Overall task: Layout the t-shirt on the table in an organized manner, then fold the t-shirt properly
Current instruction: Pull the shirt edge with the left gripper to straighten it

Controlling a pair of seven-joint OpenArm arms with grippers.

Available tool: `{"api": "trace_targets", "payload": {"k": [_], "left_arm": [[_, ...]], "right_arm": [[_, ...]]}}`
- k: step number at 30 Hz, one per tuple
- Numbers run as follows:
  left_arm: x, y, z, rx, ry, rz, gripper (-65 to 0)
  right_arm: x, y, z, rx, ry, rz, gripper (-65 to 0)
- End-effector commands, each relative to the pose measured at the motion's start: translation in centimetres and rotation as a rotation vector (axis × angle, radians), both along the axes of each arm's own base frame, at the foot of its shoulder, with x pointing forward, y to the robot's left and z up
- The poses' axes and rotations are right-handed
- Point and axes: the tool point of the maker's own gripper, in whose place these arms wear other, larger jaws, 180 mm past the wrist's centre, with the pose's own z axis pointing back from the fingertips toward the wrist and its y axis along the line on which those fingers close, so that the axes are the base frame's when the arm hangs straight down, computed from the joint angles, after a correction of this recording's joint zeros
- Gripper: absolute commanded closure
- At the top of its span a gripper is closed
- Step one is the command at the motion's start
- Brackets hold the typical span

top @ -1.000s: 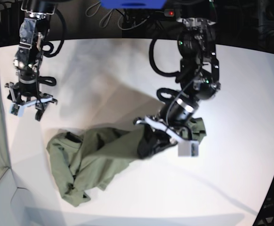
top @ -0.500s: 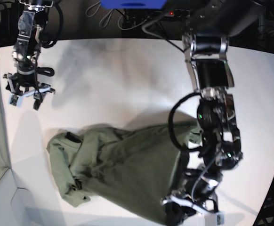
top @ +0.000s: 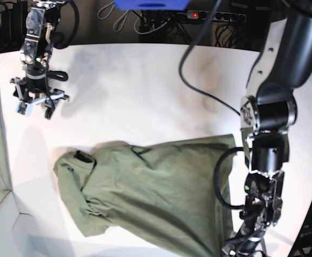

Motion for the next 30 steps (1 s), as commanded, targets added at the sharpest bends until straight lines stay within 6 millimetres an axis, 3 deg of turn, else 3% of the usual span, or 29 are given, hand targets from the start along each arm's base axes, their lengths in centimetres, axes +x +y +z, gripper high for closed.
{"api": "trace_targets", "payload": {"k": [1,5,7,10,13,17,20,23,30], "left_arm": [[1.0,0.6,4.2,-0.018,-0.109,0.032,-0.9],[1.3,2.1,2.9,-0.052,-0.145,0.136,-1.6],[1.2,2.5,2.4,-0.055,-0.143,0.155,-5.7],[1.1,2.6,1.9,-0.055,-0.136,0.159,-21.3],[0.7,4.2,1.1,-0.040,-0.124,0.181,-36.0],[-0.8,4.7,-1.3,-0.018,-0.113,0.185,-34.3],[-3.5,6.0,-4.5,0.040,-0.065,0.162,-29.0],[-7.4,5.6,-7.6,0.094,-0.013,0.109,-24.3],[-17.9,6.1,-12.4,0.226,0.023,0.071,-24.2]], "right_arm": [[0.3,-0.4,1.1,-0.028,-0.036,0.008,-40.6],[0.0,-0.3,1.0,-0.027,-0.031,0.011,-40.6],[0.0,-0.3,0.9,-0.027,-0.029,0.011,-40.6],[-0.3,-0.3,0.7,-0.026,-0.022,0.012,-40.6],[-0.7,-0.3,0.7,-0.030,-0.018,0.013,-40.6],[-0.7,-0.2,1.2,-0.031,-0.028,0.015,-40.6],[-0.5,0.1,1.5,-0.028,-0.040,0.015,-40.6],[-0.5,0.2,1.5,-0.022,-0.042,0.013,-40.6],[-0.5,0.8,1.2,-0.002,-0.045,0.006,-40.6]]}}
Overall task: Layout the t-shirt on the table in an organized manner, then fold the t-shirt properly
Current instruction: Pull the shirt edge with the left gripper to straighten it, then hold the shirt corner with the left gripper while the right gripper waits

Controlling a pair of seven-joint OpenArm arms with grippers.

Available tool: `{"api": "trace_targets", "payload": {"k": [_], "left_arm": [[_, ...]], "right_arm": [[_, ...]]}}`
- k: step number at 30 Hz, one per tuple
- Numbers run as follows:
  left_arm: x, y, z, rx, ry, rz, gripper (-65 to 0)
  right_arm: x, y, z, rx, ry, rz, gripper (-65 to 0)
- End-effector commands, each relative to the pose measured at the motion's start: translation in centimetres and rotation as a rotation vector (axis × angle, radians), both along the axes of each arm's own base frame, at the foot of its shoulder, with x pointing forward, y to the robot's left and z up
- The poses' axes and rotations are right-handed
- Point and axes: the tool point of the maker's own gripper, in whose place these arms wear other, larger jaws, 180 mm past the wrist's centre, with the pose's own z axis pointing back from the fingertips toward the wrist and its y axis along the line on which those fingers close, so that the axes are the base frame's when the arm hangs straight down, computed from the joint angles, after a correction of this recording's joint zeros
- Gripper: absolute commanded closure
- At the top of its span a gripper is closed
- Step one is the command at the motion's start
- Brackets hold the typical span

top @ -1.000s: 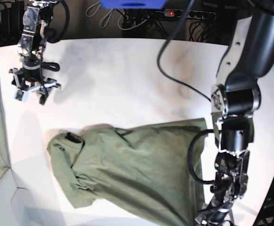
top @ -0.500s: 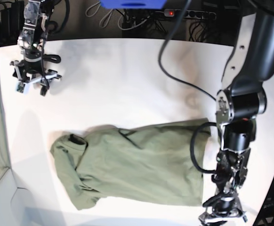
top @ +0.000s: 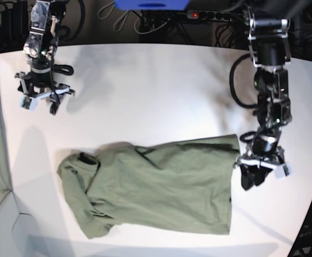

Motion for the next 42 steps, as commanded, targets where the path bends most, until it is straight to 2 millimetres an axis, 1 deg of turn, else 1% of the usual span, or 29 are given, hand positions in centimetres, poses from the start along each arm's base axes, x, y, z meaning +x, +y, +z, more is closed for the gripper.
{"api": "trace_targets", "payload": {"k": [1,2,4,7,8,13,16,18,21,26,29,32,35,36,40,42], "left_arm": [[-0.4,0.4,1.0,0.019,-0.028,-0.006,-24.2],[-1.7,0.2,-0.1,0.023,-0.005,-0.010,-24.2],[-3.5,0.7,-1.9,0.037,0.046,-0.010,-24.2],[-5.1,1.2,-4.3,0.049,0.112,-0.012,-24.2],[-5.4,1.4,-5.0,0.046,0.131,-0.008,-24.2],[-6.0,1.9,-7.4,0.033,0.193,0.007,-24.2],[-5.1,1.7,-7.3,0.051,0.193,0.001,-24.2],[-5.0,1.4,-7.6,0.097,0.204,-0.014,-24.2],[-5.0,-0.2,-8.0,0.122,0.209,-0.035,-24.2],[-4.1,-2.2,-8.1,0.156,0.210,-0.066,-24.3],[-4.2,-3.1,-8.5,0.181,0.218,-0.083,-24.3],[-3.2,-3.6,-7.8,0.207,0.200,-0.092,-24.3],[-3.2,-4.0,-7.9,0.213,0.203,-0.095,-24.3],[-3.2,-4.1,-8.0,0.211,0.208,-0.094,-24.3],[-3.6,-3.9,-10.0,0.188,0.261,-0.090,-24.3],[-3.8,-3.8,-11.5,0.173,0.303,-0.088,-24.3]], "right_arm": [[0.6,-0.5,1.3,-0.022,-0.046,0.000,-40.6],[0.6,-0.5,1.2,-0.022,-0.044,0.001,-40.6],[0.7,-0.2,1.1,-0.018,-0.044,0.006,-40.6],[0.9,0.6,1.1,-0.013,-0.045,0.027,-40.6],[0.9,0.6,1.1,-0.013,-0.045,0.027,-40.6],[0.9,0.6,1.1,-0.013,-0.045,0.027,-40.6],[0.9,0.6,1.1,-0.013,-0.043,0.027,-40.6],[0.8,0.6,1.0,-0.013,-0.040,0.027,-40.6],[0.8,0.6,1.0,-0.013,-0.040,0.027,-40.6],[0.8,0.6,1.0,-0.013,-0.040,0.027,-40.6],[0.8,0.6,1.0,-0.013,-0.040,0.027,-40.6],[0.8,0.4,1.0,-0.017,-0.039,0.028,-40.6],[0.8,0.4,1.0,-0.018,-0.039,0.029,-40.6],[0.8,0.4,1.0,-0.018,-0.039,0.029,-40.6],[0.9,0.3,1.1,-0.020,-0.042,0.028,-40.6],[1.0,0.3,1.1,-0.020,-0.043,0.027,-40.7]]}}
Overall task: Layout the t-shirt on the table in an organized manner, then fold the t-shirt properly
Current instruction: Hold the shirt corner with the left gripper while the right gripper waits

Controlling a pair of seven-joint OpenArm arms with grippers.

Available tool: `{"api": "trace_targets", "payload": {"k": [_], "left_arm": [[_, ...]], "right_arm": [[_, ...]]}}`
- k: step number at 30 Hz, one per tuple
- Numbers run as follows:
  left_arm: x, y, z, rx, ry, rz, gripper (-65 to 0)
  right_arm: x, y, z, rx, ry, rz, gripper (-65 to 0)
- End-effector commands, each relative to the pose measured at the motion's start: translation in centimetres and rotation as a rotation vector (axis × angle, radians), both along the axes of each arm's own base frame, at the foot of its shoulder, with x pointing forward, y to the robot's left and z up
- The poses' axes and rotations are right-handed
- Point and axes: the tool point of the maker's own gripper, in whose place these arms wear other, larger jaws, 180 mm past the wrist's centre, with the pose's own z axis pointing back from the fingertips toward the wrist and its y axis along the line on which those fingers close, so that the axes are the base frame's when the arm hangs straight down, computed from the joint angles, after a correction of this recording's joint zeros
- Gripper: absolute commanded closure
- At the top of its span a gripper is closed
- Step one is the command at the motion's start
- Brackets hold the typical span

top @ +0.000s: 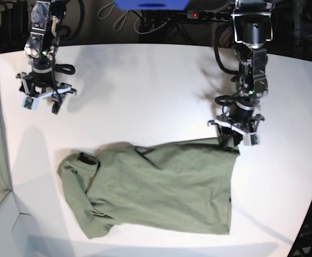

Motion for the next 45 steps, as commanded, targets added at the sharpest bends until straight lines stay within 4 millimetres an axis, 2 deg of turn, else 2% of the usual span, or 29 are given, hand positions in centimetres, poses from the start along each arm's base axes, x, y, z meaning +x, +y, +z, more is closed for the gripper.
{"api": "trace_targets", "payload": {"k": [1,5,7,9,10,12,13,15,19,23,28,31,34,36,41,45], "left_arm": [[-0.3,0.3,-1.3,0.014,0.066,-0.006,-24.3],[-1.0,0.2,-3.2,0.004,0.121,-0.006,-22.9],[-1.1,0.2,-3.2,0.000,0.120,-0.003,-15.9],[-0.9,0.3,-2.5,0.006,0.103,-0.004,-2.2],[-0.6,0.3,-2.0,0.009,0.089,-0.005,0.0],[-1.2,0.4,-1.7,0.011,0.080,0.000,-2.1],[-1.3,0.4,-1.4,0.013,0.069,0.000,-0.5],[-1.7,-0.4,-0.1,0.006,0.028,-0.007,-0.2],[-2.9,-1.2,4.9,-0.011,-0.108,-0.017,-0.4],[-4.4,-1.8,9.1,-0.037,-0.206,-0.026,-0.4],[-5.6,-3.2,12.8,-0.076,-0.185,-0.090,-0.3],[-5.5,-2.5,14.4,-0.097,-0.189,-0.082,-0.3],[-3.9,-1.8,16.2,-0.092,-0.212,-0.075,-0.3],[-2.2,-1.1,16.5,-0.094,-0.205,-0.064,-0.3],[1.7,0.3,14.6,-0.133,-0.123,-0.039,-0.3],[4.8,1.0,10.9,-0.212,-0.017,0.000,-0.5]], "right_arm": [[0.8,-0.4,1.4,-0.020,-0.051,0.004,-40.7],[0.8,-0.4,1.4,-0.022,-0.053,0.004,-40.7],[0.9,-0.5,1.5,-0.024,-0.053,0.005,-40.7],[0.9,-0.8,1.6,-0.035,-0.053,0.008,-40.7],[0.9,-0.8,1.6,-0.036,-0.053,0.009,-40.7],[1.3,-1.0,2.0,-0.041,-0.063,0.010,-40.7],[1.5,-1.0,2.2,-0.041,-0.070,0.009,-40.7],[1.6,-1.1,2.3,-0.041,-0.071,0.007,-40.7],[1.9,-1.0,2.4,-0.041,-0.079,0.010,-40.7],[2.5,-1.0,2.8,-0.040,-0.091,0.010,-40.7],[3.0,-0.9,3.2,-0.039,-0.106,0.010,-40.7],[3.3,-0.8,3.4,-0.036,-0.113,0.010,-40.7],[3.6,-0.8,3.6,-0.034,-0.120,0.009,-40.7],[3.9,-0.7,3.9,-0.033,-0.128,0.012,-40.7],[4.3,-0.2,4.0,-0.031,-0.132,0.027,-40.7],[4.5,0.8,3.9,-0.027,-0.132,0.055,-40.7]]}}
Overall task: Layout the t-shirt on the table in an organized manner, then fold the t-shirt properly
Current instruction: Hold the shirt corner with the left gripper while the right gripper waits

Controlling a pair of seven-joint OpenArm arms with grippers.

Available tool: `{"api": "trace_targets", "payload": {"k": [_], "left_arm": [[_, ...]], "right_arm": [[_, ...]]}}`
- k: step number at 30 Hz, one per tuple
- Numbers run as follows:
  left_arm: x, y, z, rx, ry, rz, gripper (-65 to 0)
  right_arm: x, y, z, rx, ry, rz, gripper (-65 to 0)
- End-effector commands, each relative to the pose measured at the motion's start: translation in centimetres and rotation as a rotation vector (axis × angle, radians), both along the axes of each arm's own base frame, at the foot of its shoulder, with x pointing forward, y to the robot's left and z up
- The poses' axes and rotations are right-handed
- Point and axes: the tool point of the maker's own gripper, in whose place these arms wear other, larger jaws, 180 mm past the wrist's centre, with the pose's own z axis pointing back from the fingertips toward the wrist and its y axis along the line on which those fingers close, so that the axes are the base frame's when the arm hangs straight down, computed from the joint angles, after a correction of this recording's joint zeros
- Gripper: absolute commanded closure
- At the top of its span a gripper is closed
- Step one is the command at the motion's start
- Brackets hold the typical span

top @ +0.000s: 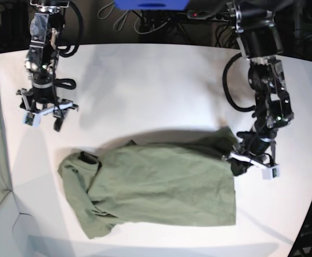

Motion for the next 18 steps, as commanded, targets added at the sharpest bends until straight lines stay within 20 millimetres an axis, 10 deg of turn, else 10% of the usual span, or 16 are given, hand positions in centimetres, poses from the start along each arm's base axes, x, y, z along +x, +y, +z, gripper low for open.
{"api": "trace_targets", "payload": {"k": [1,7,18], "left_arm": [[1.5,0.9,0.9,-0.019,-0.029,0.026,-0.5],[3.0,1.5,-1.7,-0.072,0.064,0.039,-9.9],[1.2,1.8,3.0,-0.124,-0.101,0.046,-26.6]], "right_arm": [[0.7,-0.4,1.6,-0.021,-0.055,0.003,-40.7],[0.5,-0.4,1.4,-0.020,-0.051,0.003,-40.7],[0.2,-0.7,1.2,-0.020,-0.044,-0.007,-40.7]]}}
